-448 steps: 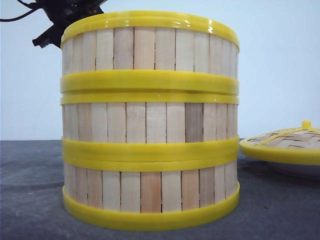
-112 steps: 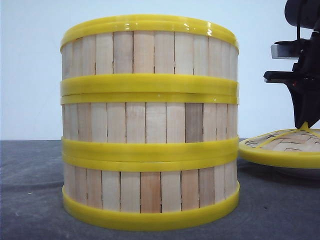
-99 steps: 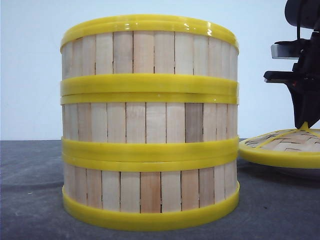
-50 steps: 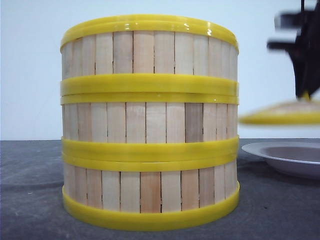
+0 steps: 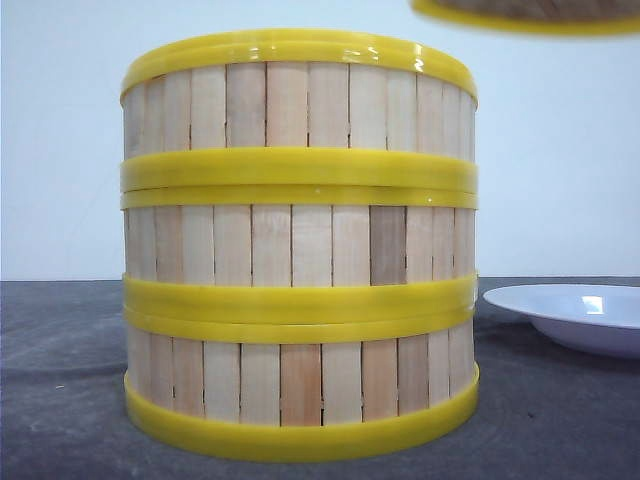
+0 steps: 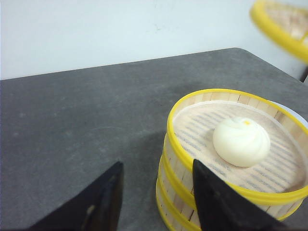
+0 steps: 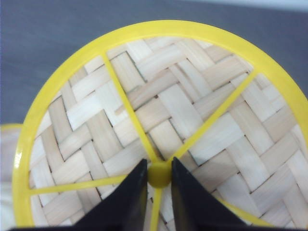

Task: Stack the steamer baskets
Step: 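Lift the lid off the plate with the right gripper and place it atop the stack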

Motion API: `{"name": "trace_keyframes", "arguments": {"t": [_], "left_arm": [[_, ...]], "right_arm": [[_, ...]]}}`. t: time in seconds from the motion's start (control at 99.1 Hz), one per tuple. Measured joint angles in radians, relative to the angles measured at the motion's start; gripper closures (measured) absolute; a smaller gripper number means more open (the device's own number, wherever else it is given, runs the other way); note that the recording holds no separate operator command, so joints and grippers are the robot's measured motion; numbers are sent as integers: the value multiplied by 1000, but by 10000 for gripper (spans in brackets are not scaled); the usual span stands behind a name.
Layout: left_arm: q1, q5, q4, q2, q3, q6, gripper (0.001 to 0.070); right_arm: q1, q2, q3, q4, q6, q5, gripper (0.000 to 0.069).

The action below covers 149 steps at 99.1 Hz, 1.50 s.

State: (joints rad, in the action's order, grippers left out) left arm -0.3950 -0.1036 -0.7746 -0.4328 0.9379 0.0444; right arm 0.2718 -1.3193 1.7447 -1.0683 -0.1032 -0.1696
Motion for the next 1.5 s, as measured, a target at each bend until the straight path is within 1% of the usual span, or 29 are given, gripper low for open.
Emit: {"name": "trace_keyframes", "arguments": {"t": [0.141,0.313,0.474,0.706,0.999,1.18,1.503], "left_arm": [[0,0,0,0,0,0,452],[0,0,0,0,0,0,452],[0,0,0,0,0,0,452],[0,0,0,0,0,0,452],[0,0,-7,0,0,0,452],[0,0,-7,0,0,0,452],[0,0,-8,0,0,0,452]], "right_arm": [[103,4,56,-15,0,-14,636],[241,-16,56,-14,-3,-13,636],[362,-72,56,-14,-5,-12,636],[488,-164,56,-17,-5,54,636],[558,-231,56,-49,2,117,636],[560,-267,56,-76,3,117,637],[569,-309,56,-80,3,117,637]]}}
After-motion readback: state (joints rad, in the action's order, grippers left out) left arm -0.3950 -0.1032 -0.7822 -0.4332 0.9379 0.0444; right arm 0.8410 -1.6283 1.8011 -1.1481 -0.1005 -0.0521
